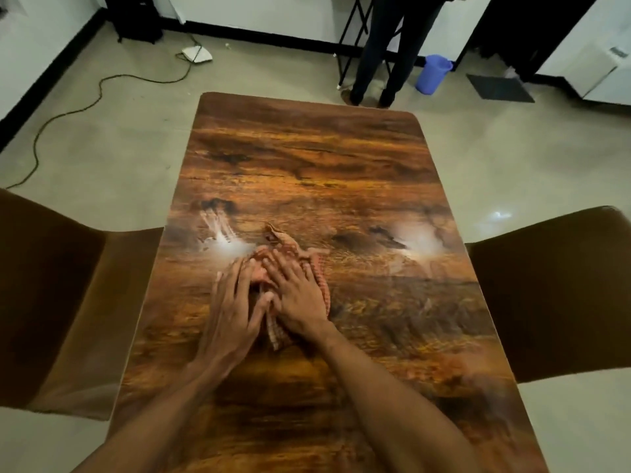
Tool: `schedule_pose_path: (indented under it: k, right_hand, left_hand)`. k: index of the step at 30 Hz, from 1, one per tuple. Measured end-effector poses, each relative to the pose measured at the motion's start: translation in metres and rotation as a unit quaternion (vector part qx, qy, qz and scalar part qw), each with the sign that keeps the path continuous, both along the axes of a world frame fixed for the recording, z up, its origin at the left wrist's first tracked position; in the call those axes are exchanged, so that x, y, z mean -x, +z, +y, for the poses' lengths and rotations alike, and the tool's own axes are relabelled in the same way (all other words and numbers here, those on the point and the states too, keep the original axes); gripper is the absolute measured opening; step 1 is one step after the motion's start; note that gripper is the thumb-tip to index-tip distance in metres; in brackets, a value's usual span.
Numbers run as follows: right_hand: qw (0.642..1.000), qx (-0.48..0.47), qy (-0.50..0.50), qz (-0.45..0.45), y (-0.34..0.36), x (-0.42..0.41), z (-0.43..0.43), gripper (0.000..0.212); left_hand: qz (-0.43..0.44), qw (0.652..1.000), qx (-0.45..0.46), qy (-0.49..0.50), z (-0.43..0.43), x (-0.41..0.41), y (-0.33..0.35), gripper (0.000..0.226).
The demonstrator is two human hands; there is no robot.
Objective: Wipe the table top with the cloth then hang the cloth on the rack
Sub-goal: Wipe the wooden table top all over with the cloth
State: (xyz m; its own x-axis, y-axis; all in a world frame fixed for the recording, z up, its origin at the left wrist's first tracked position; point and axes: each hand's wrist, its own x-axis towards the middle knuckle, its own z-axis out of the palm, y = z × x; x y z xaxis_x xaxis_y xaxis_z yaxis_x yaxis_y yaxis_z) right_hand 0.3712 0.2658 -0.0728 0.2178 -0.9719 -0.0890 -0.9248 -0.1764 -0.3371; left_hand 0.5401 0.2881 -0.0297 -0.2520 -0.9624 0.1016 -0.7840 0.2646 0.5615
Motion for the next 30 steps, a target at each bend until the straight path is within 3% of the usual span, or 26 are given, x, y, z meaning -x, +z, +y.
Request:
schedule_pose_path:
  k: [4, 6, 8, 10, 12, 19, 21, 24, 26, 30]
  right_hand:
    - [0.971, -0.008, -0.238, 0.005, 0.000, 0.119, -0.019, 0.061]
    - [0.961, -0.014, -0.276, 0.020, 0.000, 0.144, -0.021, 0.061]
    - [0.973, -0.007, -0.229, 0.017, 0.002, 0.128, -0.017, 0.062]
    - [0.996, 0.001, -0.083, 0.019, 0.001, 0.099, -0.011, 0.063]
    - [1.000, 0.007, -0.008, 0.007, 0.003, 0.104, -0.015, 0.061]
    - [0.961, 0.014, -0.275, 0.005, 0.000, 0.268, -0.013, 0.058]
    - [0.967, 0.014, -0.254, 0.017, 0.001, 0.263, 0.015, 0.060]
    - [0.994, 0.007, -0.106, 0.014, -0.005, 0.211, 0.072, 0.061]
    - [0.997, 0.023, -0.067, 0.019, -0.007, 0.213, 0.087, 0.060]
    - [0.953, -0.003, -0.301, 0.027, 0.000, 0.258, 0.092, 0.061]
  left_hand:
    - [-0.006, 1.000, 0.000, -0.012, -0.008, 0.046, 0.007, 0.074]
    - [-0.011, 1.000, 0.002, -0.019, -0.011, 0.066, 0.008, 0.073]
    - [-0.026, 0.999, -0.002, -0.025, -0.015, 0.083, 0.004, 0.073]
    - [-0.040, 0.999, -0.006, -0.024, -0.020, 0.095, 0.001, 0.073]
    - [-0.049, 0.998, 0.004, -0.037, -0.025, 0.110, 0.004, 0.072]
    - [-0.059, 0.997, 0.017, -0.054, -0.032, 0.149, 0.009, 0.072]
    - [-0.056, 0.996, 0.017, -0.061, -0.025, 0.162, 0.008, 0.072]
    - [-0.055, 0.996, 0.004, -0.076, -0.006, 0.177, 0.002, 0.072]
    - [-0.058, 0.994, 0.000, -0.090, 0.008, 0.181, 0.000, 0.072]
    - [-0.037, 0.996, -0.007, -0.081, 0.034, 0.171, 0.008, 0.069]
